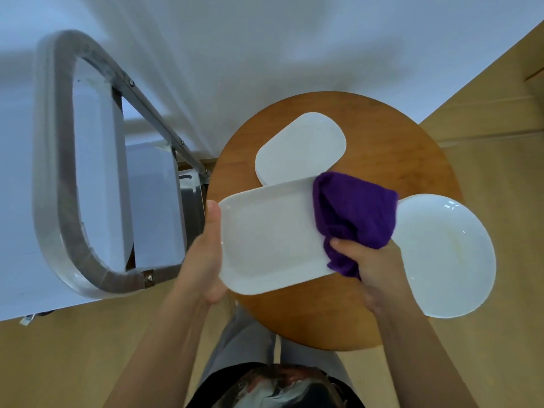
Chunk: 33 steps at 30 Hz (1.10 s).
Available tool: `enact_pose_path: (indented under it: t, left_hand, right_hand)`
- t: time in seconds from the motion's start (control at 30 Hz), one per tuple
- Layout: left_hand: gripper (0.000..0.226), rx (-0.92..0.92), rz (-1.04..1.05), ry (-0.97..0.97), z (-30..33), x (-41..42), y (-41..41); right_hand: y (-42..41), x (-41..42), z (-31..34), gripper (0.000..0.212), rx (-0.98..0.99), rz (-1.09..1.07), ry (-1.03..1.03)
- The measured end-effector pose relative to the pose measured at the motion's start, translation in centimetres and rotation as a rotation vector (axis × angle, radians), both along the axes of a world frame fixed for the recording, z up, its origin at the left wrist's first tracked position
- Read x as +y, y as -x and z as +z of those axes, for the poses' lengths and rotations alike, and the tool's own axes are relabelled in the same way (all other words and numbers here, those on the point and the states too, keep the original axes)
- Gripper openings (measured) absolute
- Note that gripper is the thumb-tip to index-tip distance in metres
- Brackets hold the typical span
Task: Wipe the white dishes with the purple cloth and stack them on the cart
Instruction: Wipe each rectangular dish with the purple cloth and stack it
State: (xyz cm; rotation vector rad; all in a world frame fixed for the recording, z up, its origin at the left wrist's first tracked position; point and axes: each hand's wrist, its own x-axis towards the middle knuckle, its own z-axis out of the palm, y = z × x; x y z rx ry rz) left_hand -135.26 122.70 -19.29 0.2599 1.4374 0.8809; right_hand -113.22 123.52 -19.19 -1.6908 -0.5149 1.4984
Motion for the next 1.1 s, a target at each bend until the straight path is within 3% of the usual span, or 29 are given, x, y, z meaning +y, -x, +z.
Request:
enact_pose_path:
  t: [0.07, 0.1, 0.2, 0.33, 0.4, 0.47, 0.6, 0.7, 0.83, 1.1]
  left_hand:
    - [0.052, 0.003, -0.022, 0.006, 0.6, 0.8, 1.4]
    - [0.055, 0.014, -0.039, 0.018, 0.9, 1.3, 1.8]
    - [0.067, -0.037, -0.046, 0.019, 1.6, 2.5, 1.9]
    - [0.065, -0.198, 0.411, -0.073, 2.2, 0.9, 0.1]
    - [0.064, -0.265, 0.509, -0.153, 1.9, -0.4, -3.1]
    - [0.059, -0.291, 0.563, -0.075, 1.6, -1.0, -6.5]
    - [0.040, -0.087, 0.676, 0.054, 0.1, -0.9, -7.6]
    - [0.033, 0.053, 0.609, 0.022, -0.1, -0.9, -6.2]
    - [0.026, 0.070, 0.389, 0.003, 0.3, -0.6, -4.9]
    - [0.030, 0.195, -0.089, -0.052, 1.2, 0.5, -2.6]
  right_hand:
    - [-0.1, -0.4, 0.0, 0.053, -0.029, 0.213, 0.035]
    - [0.1, -0.6, -0.1, 0.052, -0.044, 0.221, 0.043]
    - [1.8, -0.9, -0.4, 0.051, -0.030, 0.005, 0.051]
    - [3.9, -1.5, -0.6, 0.056, 0.077, -0.276, 0.089]
    - [5.4, -2.0, -0.5, 0.059, 0.174, -0.382, 0.140]
    - [6.9, -2.6, -0.4, 0.053, 0.218, -0.419, 0.164]
    - [8.0, -3.9, -0.2, 0.056, 0.177, -0.339, 0.190]
    - [6.6, -3.4, -0.1, 0.058, 0.080, -0.202, 0.139]
    - [4.0, -1.9, 0.0, 0.062, -0.001, -0.007, 0.117]
    - [0.7, 1.1, 0.7, 0.061, -0.202, 0.664, 0.174]
